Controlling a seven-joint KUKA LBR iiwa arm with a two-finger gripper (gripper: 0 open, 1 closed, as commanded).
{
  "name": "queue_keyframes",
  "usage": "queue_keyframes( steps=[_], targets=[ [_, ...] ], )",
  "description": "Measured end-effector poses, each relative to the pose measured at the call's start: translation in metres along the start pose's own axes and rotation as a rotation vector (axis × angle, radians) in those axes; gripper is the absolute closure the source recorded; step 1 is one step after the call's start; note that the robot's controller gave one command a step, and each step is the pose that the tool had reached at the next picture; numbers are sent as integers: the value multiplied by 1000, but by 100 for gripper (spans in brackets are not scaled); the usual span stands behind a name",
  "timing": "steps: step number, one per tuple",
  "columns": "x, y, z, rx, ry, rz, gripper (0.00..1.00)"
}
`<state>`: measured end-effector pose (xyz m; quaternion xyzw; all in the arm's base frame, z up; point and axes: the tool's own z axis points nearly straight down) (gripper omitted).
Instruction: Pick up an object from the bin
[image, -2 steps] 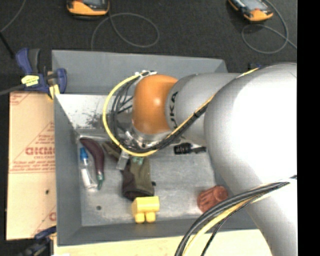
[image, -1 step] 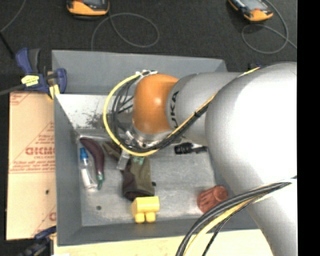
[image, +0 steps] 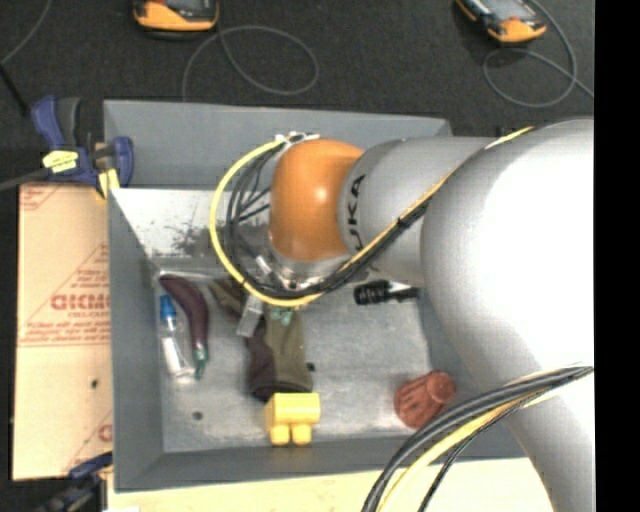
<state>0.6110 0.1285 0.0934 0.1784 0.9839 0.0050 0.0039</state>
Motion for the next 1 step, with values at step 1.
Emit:
queue_keyframes(
  steps=[1],
  targets=[
    [-1,0,-22,-1,-2,0,100]
  ],
)
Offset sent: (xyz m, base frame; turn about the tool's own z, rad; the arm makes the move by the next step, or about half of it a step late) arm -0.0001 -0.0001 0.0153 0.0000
